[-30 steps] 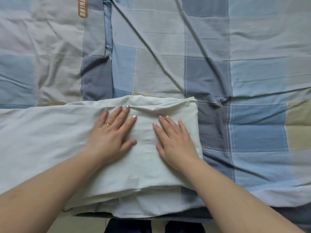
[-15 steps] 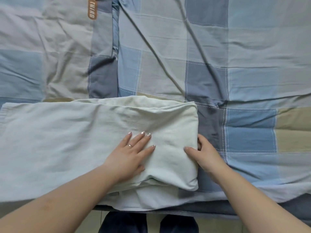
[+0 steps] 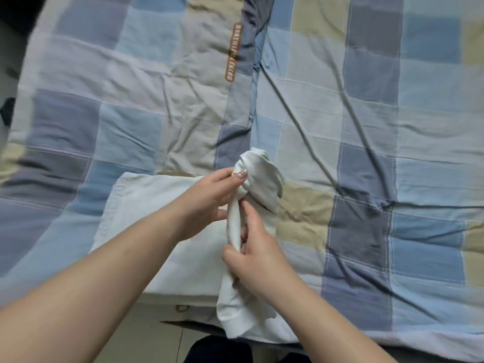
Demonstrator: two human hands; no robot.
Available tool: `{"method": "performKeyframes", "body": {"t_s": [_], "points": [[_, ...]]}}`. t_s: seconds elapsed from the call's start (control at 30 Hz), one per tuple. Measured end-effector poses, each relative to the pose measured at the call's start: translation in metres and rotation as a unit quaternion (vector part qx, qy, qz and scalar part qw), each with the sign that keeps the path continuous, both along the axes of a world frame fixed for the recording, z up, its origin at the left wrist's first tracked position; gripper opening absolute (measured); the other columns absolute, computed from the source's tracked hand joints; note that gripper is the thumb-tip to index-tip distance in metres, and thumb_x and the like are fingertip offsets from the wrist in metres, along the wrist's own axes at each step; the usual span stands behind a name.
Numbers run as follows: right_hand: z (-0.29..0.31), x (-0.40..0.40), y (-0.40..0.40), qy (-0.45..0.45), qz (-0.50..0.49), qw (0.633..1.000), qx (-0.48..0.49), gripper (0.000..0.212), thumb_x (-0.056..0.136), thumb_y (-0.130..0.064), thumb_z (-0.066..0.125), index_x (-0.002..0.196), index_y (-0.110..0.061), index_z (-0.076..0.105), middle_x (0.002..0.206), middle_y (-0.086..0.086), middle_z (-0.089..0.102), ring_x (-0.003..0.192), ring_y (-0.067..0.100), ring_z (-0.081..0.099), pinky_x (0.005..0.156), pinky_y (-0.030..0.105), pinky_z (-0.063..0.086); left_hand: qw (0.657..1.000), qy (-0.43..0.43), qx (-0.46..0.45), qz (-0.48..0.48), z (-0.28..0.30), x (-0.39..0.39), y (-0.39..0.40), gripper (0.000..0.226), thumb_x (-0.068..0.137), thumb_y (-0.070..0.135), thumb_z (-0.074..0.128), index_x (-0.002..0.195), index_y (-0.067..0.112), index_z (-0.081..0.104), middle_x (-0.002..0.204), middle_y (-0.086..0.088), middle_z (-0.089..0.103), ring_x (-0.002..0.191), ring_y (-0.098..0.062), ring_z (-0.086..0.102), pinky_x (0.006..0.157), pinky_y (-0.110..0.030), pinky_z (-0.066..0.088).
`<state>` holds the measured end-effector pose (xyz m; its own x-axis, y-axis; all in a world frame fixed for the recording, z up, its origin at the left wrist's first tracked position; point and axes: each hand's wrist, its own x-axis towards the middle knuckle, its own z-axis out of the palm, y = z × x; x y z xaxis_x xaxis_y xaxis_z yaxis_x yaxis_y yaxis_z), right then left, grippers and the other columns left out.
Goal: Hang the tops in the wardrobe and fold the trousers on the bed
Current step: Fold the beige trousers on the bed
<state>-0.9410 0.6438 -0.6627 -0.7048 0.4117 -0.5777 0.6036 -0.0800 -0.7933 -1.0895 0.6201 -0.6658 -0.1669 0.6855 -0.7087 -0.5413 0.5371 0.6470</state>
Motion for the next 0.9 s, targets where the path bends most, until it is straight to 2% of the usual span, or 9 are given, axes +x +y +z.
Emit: {"method": "performKeyframes", "body": {"t_s": [0.1,0.17,0.23,0.37,0.6,0.67,0.77,0.83,0.9], "points": [[0.011,-0.035,-0.026,0.001,0.047,0.998,0.034,0.083,0.077,-0.03,0.05,0.144,-0.045,0.004,0.096,-0.008,0.055,0.086,0.016,0.058,0.065,0.021,0.04,0.998,0.06,-0.017,-0.004,0.013,-0.039,-0.017,0.045,0.081,0.031,0.069,0.123,0.02,0.058,0.115,-0.003,0.068,0.097,-0.014,0.066,0.07,-0.026,0.055],[0.019,-0.056,-0.045,0.013,0.088,0.995,0.042,0.083,0.08,-0.024,0.051,0.148,-0.035,0.005,0.114,0.002,0.06,0.098,0.024,0.059,0.077,0.032,0.046,0.979,0.191,-0.054,-0.038,0.014,-0.062,-0.027,0.056,0.083,0.019,0.072,0.134,0.024,0.049,0.123,-0.002,0.063,0.108,-0.014,0.062,0.087,-0.028,0.053],[0.021,-0.073,-0.061,0.018,0.122,0.991,0.057,0.083,0.082,-0.021,0.051,0.151,-0.027,0.005,0.133,0.007,0.053,0.113,0.028,0.054,0.091,0.039,0.045,0.93,0.34,-0.079,-0.117,0.016,-0.085,-0.033,0.057,0.081,0.017,0.074,0.133,0.027,0.051,0.124,0.0,0.06,0.114,-0.013,0.057,0.099,-0.029,0.047],[0.021,-0.104,-0.088,0.013,0.134,0.988,0.073,0.082,0.085,-0.022,0.048,0.152,-0.027,0.002,0.147,0.002,0.038,0.124,0.024,0.045,0.094,0.033,0.04,0.846,0.49,-0.054,-0.202,0.017,-0.127,-0.049,0.02,0.08,0.018,0.074,0.1,0.019,0.071,0.094,0.005,0.069,0.092,-0.007,0.061,0.074,-0.004,0.039],[0.014,-0.155,-0.111,0.021,0.114,0.989,0.089,0.077,0.085,-0.02,0.047,0.151,-0.024,0.009,0.144,0.002,0.041,0.124,0.023,0.044,0.091,0.03,0.037,0.843,0.511,-0.023,-0.167,0.008,-0.173,-0.072,0.012,0.083,0.022,0.073,0.095,0.017,0.071,0.081,0.013,0.064,0.065,0.019,0.052,0.065,-0.001,0.037],[0.006,-0.168,-0.118,0.015,0.099,0.991,0.093,0.074,0.085,-0.02,0.047,0.151,-0.022,0.012,0.144,0.004,0.042,0.125,0.024,0.044,0.092,0.032,0.037,0.829,0.527,-0.021,-0.186,0.004,-0.182,-0.079,0.022,0.083,0.024,0.073,0.104,0.017,0.071,0.094,0.005,0.067,0.074,0.013,0.054,0.07,-0.001,0.038],[-0.01,-0.18,-0.134,-0.031,0.132,0.988,0.068,0.063,0.09,-0.019,0.046,0.148,-0.016,0.02,0.14,0.011,0.044,0.122,0.029,0.046,0.095,0.035,0.038,0.766,0.558,-0.057,-0.315,-0.011,-0.19,-0.094,0.04,0.082,0.027,0.074,0.12,0.017,0.065,0.114,-0.007,0.061,0.106,-0.016,0.055,0.09,-0.022,0.039],[-0.017,-0.179,-0.145,-0.054,0.217,0.974,0.045,0.049,0.091,-0.023,0.05,0.136,-0.012,0.033,0.13,0.016,0.048,0.113,0.033,0.049,0.091,0.038,0.042,0.734,0.564,-0.091,-0.368,-0.026,-0.188,-0.106,0.036,0.084,0.026,0.071,0.119,0.017,0.066,0.114,-0.011,0.058,0.11,-0.026,0.054,0.091,-0.031,0.04],[-0.017,-0.167,-0.152,-0.027,0.302,0.951,0.057,0.053,0.089,-0.034,0.057,0.134,-0.013,0.039,0.13,0.012,0.045,0.115,0.031,0.047,0.095,0.038,0.041,0.733,0.576,-0.106,-0.345,-0.04,-0.185,-0.116,0.028,0.088,0.027,0.066,0.114,0.018,0.069,0.112,-0.01,0.058,0.108,-0.028,0.054,0.087,-0.035,0.043]]}}
